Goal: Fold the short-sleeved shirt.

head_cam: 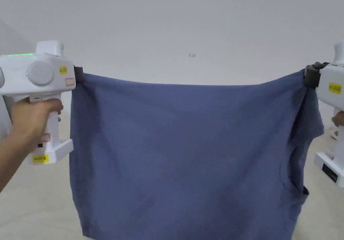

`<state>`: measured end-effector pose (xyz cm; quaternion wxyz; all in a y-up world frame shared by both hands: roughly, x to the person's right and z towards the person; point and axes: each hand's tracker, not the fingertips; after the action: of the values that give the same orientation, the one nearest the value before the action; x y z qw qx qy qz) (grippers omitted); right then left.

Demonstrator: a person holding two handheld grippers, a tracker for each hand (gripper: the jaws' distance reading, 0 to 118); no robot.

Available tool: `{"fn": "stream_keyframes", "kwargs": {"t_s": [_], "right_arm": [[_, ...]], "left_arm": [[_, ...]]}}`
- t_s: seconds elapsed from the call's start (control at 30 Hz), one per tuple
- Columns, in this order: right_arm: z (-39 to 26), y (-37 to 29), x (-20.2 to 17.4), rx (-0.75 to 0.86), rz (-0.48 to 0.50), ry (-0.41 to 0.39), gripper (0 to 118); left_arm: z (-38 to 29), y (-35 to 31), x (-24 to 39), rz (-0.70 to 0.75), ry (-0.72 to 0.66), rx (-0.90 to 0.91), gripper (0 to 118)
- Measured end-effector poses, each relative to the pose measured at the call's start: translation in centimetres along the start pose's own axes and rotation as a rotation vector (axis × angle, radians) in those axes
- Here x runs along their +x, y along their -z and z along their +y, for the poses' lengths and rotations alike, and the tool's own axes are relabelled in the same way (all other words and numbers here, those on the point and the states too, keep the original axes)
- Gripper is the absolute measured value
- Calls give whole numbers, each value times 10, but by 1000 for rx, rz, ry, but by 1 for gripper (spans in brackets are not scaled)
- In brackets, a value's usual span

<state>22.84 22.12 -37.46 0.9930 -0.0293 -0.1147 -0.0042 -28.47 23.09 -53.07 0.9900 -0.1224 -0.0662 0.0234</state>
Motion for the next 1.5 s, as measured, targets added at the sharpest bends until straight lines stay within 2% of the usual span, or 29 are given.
{"fn": "stream_keyframes", "kwargs": {"t_s": [0.2,0.37,0.5,0.67,0.83,1.03,1.5], "right_arm": [[37,29,2,71,17,22,4],[19,59,10,76,17,15,4],[-29,88,16,18,13,7,4],[-114,111,20,-131,21,26,4],[-200,105,21,-283,18,55,4],[-276,49,29,-387,21,130,4],[-348,-161,32,-515,70,208,4]], "left_arm": [[42,25,2,10,-2,77,5],[31,66,5,7,-19,83,5],[-15,101,7,-2,-21,51,5],[-98,137,8,-2,-6,-76,5],[-184,132,5,-15,-5,-206,5],[-272,83,-12,-25,0,-349,5],[-397,-80,-59,-10,-11,-550,5]]}}
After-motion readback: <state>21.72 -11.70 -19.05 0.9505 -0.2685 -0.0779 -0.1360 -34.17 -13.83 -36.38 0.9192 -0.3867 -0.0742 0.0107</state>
